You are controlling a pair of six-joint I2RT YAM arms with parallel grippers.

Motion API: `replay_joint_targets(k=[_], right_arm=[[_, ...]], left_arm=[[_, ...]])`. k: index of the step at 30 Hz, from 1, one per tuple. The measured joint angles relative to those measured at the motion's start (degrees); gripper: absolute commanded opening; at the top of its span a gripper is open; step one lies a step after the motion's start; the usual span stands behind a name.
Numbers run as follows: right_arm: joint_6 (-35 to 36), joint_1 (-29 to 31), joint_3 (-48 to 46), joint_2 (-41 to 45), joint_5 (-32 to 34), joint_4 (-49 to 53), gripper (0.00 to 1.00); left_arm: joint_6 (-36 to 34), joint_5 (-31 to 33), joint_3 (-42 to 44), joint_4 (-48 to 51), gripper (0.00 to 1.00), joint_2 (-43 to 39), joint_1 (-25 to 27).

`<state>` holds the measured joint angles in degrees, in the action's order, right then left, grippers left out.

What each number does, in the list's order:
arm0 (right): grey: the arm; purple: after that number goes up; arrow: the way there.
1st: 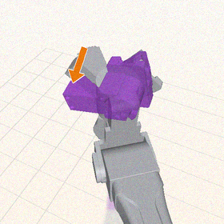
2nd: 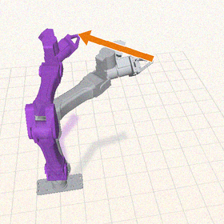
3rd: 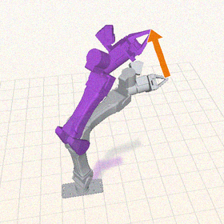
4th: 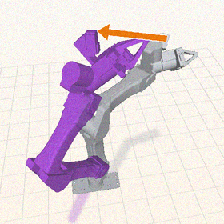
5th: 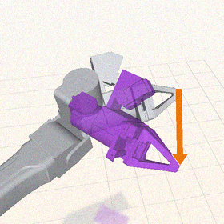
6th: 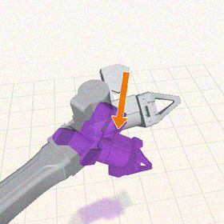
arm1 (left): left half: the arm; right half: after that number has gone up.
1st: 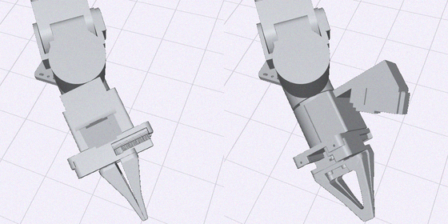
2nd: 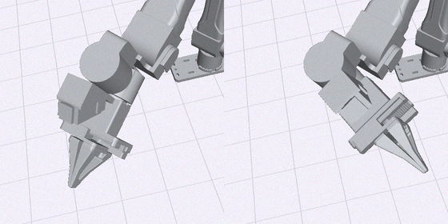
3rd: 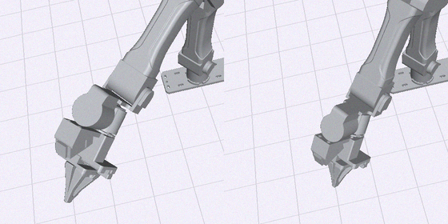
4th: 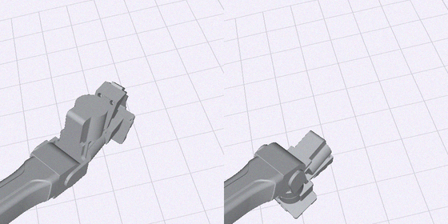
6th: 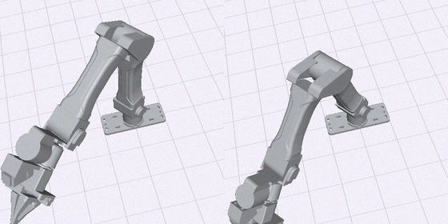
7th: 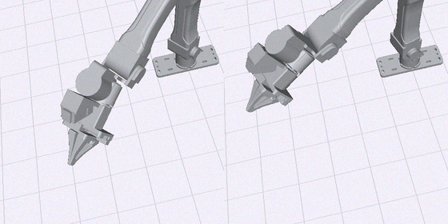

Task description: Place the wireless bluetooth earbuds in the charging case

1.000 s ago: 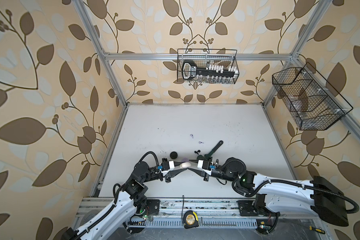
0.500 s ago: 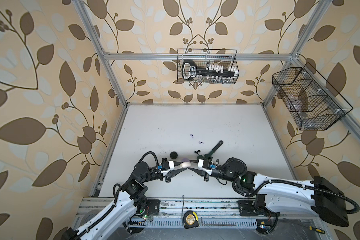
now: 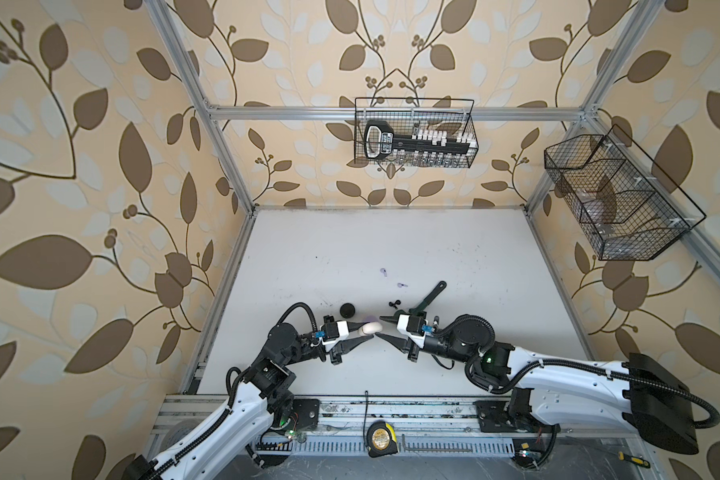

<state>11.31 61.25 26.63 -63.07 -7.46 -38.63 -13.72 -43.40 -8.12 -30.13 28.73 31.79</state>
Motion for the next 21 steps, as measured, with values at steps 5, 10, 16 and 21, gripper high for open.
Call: replay_joint_targets(k=[5,10,16,21], right_arm=[[-0.42,-0.9,0.39,0.35,1.77,-1.57,0.36],[-0.83,-1.29,1.03,0.39,3.13,-2.8,0.36],[-0.85,-1.29,1.55,0.26,3.21,-2.8,0.37],[-0.9,-1.33,1.7,0.28,2.47,-2.8,0.45]], left_arm=[[0.0,-1.57,0.0,0.74,0.0,0.15,0.15],[0.0,-3.08,0.0,1.09,0.0,0.15,0.15],[0.07,-3.54,0.0,1.25,0.0,0.15,0.15],[0.44,-3.54,0.0,1.49,0.0,0.15,0.15]])
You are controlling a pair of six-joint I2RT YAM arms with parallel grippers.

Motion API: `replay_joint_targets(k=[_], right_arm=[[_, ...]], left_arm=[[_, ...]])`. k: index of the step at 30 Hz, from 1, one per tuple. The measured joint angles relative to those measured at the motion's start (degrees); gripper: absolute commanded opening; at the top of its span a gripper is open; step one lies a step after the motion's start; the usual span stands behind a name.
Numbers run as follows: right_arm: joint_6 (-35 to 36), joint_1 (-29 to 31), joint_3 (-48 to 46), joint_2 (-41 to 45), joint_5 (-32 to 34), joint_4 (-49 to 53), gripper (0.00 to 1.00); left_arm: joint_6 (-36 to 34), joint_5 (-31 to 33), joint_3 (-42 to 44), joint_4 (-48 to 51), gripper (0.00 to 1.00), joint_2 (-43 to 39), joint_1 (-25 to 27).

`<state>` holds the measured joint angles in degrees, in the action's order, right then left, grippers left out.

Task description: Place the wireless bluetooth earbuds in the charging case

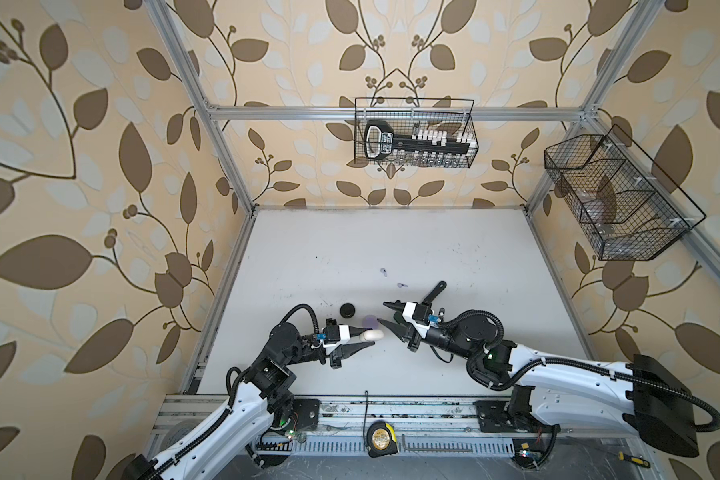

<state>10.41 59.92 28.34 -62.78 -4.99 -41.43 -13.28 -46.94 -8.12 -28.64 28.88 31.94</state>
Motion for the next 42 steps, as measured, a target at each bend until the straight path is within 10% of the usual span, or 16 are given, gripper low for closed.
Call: replay_joint_targets(k=[16,42], right_arm=[[3.19,0.5,-0.15,-1.99,-11.19,0.28,0.52],[0.13,1.11,1.25,-3.65,-8.33,2.45,0.39]], left_arm=[[0.17,0.46,0.0,1.46,0.0,-3.39,0.0],[0.13,2.62,-0.04,1.73,0.0,-3.15,-0.13]])
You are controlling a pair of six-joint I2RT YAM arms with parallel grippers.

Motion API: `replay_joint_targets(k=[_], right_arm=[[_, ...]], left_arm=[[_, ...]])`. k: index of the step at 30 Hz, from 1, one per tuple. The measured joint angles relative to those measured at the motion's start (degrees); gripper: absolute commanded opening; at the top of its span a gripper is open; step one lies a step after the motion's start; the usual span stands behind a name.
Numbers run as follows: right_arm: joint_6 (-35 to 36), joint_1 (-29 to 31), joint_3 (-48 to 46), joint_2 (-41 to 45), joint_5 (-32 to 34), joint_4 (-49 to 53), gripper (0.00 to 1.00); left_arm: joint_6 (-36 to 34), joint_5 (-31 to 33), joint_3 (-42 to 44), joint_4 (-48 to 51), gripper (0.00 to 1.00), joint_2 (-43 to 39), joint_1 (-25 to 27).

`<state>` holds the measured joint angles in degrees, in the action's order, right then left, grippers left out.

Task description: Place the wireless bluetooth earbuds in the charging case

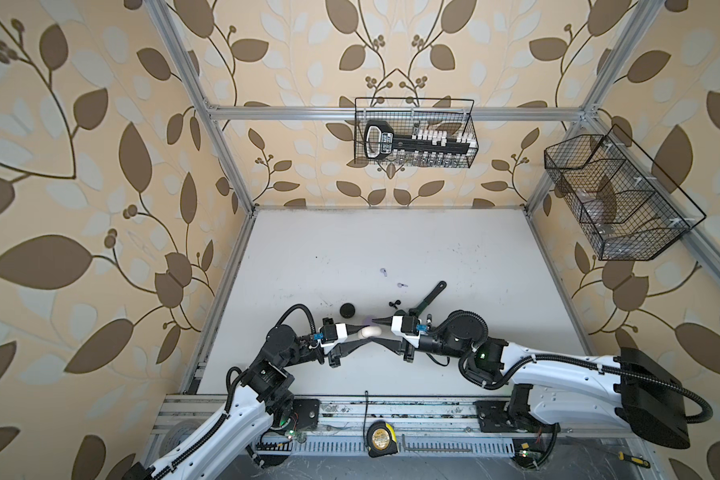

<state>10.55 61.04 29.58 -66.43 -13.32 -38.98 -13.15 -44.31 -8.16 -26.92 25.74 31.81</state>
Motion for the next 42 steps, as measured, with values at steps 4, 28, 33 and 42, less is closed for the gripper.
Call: replay_joint_targets(k=[4,28,33,42], right_arm=[[-0.72,-0.15,0.0,0.31,0.07,0.17,0.39],[-2.86,-2.45,0.26,0.87,3.87,-1.53,0.41],[-3.23,-2.45,1.05,-0.11,3.82,-1.55,0.41],[-6.56,-2.16,5.44,-0.83,4.02,-1.03,0.45]], left_arm=[[0.0,0.11,0.0,-0.28,0.0,0.0,0.0],[-0.15,-1.77,0.0,0.28,0.0,0.11,0.11],[1.97,-1.07,0.0,-0.7,0.0,0.15,0.11],[15.08,6.58,0.0,-7.85,0.0,-0.42,0.11]])
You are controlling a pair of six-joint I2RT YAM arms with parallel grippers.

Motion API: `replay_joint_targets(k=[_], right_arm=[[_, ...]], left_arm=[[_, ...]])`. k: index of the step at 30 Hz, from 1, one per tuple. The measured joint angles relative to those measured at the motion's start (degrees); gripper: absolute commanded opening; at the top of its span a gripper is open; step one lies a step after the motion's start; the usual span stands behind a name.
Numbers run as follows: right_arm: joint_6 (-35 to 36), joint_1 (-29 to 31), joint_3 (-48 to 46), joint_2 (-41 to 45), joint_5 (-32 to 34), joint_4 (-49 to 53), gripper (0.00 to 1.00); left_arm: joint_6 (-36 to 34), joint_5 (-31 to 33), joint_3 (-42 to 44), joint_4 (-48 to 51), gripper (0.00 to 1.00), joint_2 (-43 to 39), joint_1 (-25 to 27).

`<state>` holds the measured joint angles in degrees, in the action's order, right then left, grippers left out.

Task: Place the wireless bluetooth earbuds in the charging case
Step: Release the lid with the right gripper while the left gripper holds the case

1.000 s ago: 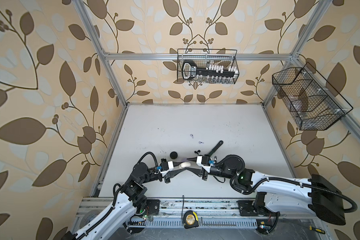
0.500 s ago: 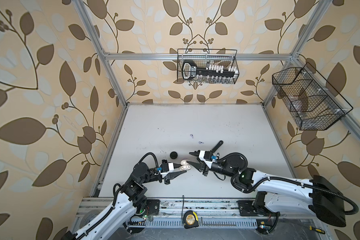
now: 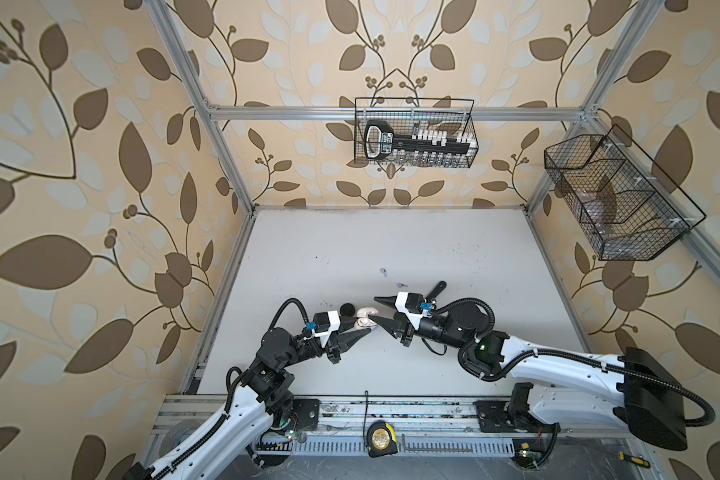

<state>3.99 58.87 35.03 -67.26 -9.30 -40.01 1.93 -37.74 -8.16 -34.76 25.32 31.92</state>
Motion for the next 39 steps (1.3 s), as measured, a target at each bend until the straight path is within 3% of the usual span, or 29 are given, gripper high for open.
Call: replay_joint_targets(k=[8,11,16,22,27,31,35,39], right_arm=[[-4.7,0.15,3.41,1.66,2.25,2.67,0.48],[-6.38,0.15,4.15,3.34,4.26,4.46,0.5],[-10.29,-0.48,7.72,7.87,11.78,12.02,0.53],[-21.07,-5.81,8.13,12.5,22.8,22.53,0.52],[-34.95,-7.48,0.39,19.04,32.46,33.03,0.56],[-46.66,-7.45,-10.91,26.58,35.95,40.92,0.56],[-53.16,-7.45,-14.78,29.05,36.3,49.99,0.59],[-55.98,-7.54,-12.87,27.15,36.13,57.07,0.59]], left_arm=[[13.0,7.54,-0.74,-2.78,0.0,-0.15,0.02],[19.39,12.76,-3.54,0.74,0.0,-0.52,0.02],[29.73,20.87,-14.99,12.33,0.0,0.68,0.02],[36.7,23.41,-18.01,17.42,0.0,3.17,0.02],[39.08,23.19,-18.03,22.08,0.0,3.8,0.02],[40.09,23.21,-18.05,24.83,0.0,1.33,0.02],[39.91,23.02,-18.45,26.05,0.0,-1.49,0.02],[34.29,22.45,-15.28,23.32,0.0,-5.79,0.02]])
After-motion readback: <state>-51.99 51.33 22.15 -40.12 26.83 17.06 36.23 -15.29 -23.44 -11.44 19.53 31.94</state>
